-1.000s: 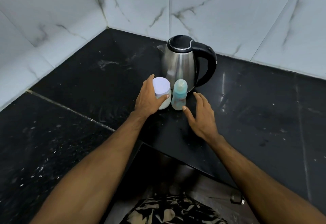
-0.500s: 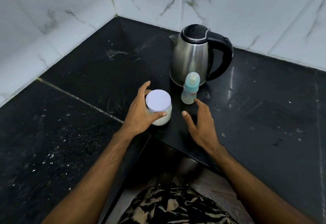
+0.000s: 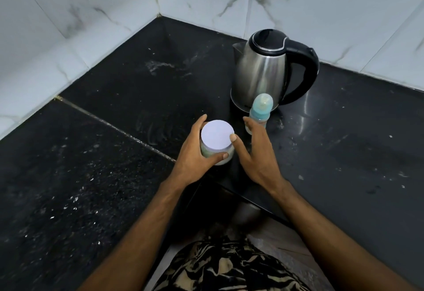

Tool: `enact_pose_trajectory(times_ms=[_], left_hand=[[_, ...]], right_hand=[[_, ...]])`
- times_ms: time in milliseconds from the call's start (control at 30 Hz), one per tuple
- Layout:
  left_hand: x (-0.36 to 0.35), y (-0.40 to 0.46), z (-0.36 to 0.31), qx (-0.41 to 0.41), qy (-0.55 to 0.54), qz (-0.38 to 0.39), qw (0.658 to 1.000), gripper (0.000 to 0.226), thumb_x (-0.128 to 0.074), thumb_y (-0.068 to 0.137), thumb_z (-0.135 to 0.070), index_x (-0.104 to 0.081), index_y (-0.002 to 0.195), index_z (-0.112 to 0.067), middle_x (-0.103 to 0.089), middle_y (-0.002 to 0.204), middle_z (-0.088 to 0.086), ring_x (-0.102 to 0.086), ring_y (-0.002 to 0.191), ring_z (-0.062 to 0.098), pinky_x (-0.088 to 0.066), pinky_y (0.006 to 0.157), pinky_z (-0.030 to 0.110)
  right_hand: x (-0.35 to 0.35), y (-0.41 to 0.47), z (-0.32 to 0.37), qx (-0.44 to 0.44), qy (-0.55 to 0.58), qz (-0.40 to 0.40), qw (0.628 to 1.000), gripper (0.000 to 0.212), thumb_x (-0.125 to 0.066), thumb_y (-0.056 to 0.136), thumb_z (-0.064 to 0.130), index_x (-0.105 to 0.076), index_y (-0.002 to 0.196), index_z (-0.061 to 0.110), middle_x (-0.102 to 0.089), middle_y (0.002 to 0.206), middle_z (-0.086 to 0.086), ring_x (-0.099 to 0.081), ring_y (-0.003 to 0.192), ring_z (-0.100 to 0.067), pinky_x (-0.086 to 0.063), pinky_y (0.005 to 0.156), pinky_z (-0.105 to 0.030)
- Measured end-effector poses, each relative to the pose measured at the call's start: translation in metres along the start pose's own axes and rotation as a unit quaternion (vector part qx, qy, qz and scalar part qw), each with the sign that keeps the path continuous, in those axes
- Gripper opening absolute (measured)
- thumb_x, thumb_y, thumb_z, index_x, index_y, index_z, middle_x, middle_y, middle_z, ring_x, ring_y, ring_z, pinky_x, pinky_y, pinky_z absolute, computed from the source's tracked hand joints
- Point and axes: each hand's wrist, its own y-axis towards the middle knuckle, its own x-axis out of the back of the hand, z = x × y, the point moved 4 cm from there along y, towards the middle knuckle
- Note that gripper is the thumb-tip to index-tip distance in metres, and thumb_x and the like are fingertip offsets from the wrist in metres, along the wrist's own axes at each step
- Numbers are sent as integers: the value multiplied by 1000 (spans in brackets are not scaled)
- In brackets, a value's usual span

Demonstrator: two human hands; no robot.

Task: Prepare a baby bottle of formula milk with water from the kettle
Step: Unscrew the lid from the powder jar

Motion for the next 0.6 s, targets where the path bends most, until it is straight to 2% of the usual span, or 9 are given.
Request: enact_pose_trajectory(times_ms=[67,200,333,433,500,533,600], left_hand=[[-5,-3,3,18,-18,8,1000,110,-90,70,-26,-21,156,-26,-41,143,-15,-42,128,2,-38,93,2],[-17,-4,8,31,-37,-14,999,114,-89,61,-44,-24,153,-27,-48,145,-6,-52,128,8,-49,102,29],[-21,-1,10,54,-42,-32,997,98,-85,55,-53,-34,137,-42,-55,134,-10,-57,118,3,-53,92,27],[-18,6,12,51,-40,-17,998,100,-92,54,-44,-39,139,-36,-59,131,-13,-59,118,3,-53,95,31],[-14,12,10,41,-26,12,999,94,-96,57,-34,-46,137,-35,-63,128,-16,-61,115,-2,-54,95,30],[-13,14,9,34,-9,25,999,89,-96,59,-30,-49,134,-39,-64,125,-20,-61,114,-4,-54,95,29],[-9,15,9,28,13,37,999,83,-95,62,-22,-50,122,-56,-64,117,-30,-61,110,-10,-51,91,19]], right_hand=[[-1,5,9,14,-13,4,1000,64,-49,93,57,-43,140,13,-51,140,-2,-47,129,-14,-43,106,-43],[-5,17,32,74,-87,45,992,65,-54,88,60,-52,132,13,-58,127,-1,-52,115,-15,-47,97,-36],[-9,30,50,116,-253,132,952,79,-59,79,70,-47,138,18,-54,128,-2,-52,113,-22,-44,93,-37],[-12,40,63,148,-371,159,903,82,-55,76,78,-50,132,18,-54,122,-4,-55,107,-23,-42,87,-36],[-16,45,70,165,-408,171,882,78,-54,75,78,-52,125,17,-55,118,-4,-58,102,-22,-41,79,-33],[-18,48,72,169,-412,181,877,76,-55,76,76,-52,123,17,-55,117,-3,-58,101,-21,-39,74,-32],[-19,53,74,181,-401,211,873,74,-57,78,73,-52,124,15,-54,117,-3,-56,100,-18,-36,70,-28]])
